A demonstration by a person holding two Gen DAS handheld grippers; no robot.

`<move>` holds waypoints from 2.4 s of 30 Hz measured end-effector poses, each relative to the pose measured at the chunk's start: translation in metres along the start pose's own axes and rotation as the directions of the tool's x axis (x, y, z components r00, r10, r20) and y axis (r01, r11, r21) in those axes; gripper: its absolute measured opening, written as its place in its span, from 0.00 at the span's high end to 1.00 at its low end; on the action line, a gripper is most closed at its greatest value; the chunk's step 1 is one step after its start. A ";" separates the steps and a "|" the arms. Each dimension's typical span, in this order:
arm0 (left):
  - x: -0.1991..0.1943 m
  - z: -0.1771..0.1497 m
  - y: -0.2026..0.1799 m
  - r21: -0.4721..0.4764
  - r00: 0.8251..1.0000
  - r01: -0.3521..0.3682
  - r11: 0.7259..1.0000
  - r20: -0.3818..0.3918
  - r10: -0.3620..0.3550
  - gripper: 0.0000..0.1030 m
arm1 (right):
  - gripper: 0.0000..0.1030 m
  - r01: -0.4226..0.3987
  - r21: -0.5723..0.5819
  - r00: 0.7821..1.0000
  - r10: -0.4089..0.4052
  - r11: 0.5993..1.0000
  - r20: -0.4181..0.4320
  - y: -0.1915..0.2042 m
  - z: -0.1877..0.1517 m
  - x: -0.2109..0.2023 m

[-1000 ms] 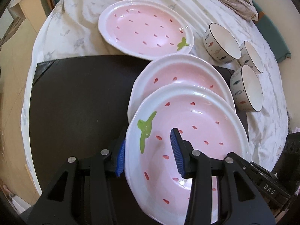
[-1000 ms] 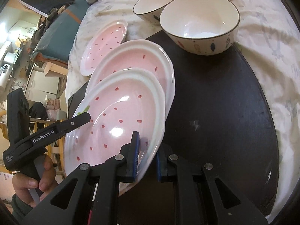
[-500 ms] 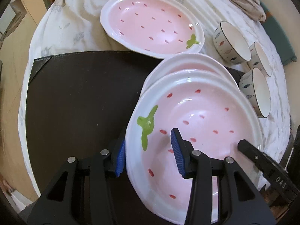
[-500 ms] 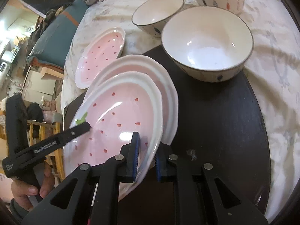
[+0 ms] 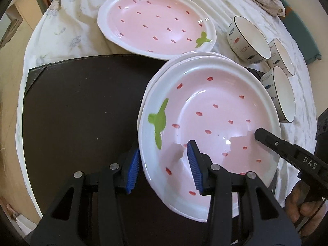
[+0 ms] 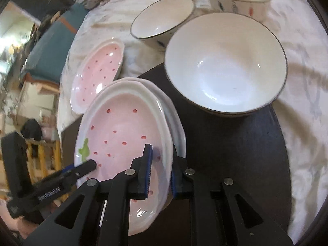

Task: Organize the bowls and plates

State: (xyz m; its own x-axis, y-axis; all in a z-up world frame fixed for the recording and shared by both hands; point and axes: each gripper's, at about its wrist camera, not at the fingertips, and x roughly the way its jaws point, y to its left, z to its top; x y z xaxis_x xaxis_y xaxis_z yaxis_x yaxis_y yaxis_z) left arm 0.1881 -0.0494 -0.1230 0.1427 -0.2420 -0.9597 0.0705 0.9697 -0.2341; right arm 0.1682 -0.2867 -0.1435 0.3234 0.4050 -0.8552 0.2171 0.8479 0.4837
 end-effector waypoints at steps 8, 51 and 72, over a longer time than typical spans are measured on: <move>0.002 0.003 0.017 -0.065 1.000 -0.015 0.998 -0.004 0.015 0.60 | 0.81 -0.003 0.004 0.999 0.003 1.000 -0.034 0.000 0.001 -0.004; 0.012 0.007 0.024 -0.091 0.998 0.068 0.993 -0.001 -0.068 0.69 | 0.64 -0.045 0.069 0.998 0.047 0.997 -0.036 -0.020 -0.005 -0.003; -0.007 -0.034 0.027 -0.011 0.999 -0.031 0.999 -0.034 0.031 0.78 | 0.73 0.027 -0.103 0.995 -0.037 0.994 -0.093 0.007 -0.044 0.002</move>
State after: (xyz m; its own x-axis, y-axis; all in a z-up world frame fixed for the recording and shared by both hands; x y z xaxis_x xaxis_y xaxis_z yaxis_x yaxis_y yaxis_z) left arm 0.1551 -0.0206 -0.1281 0.1111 -0.2105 -0.9713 0.0549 0.9771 -0.2055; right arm 0.1295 -0.2648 -0.1496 0.2280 0.4039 -0.8859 0.1299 0.8891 0.4388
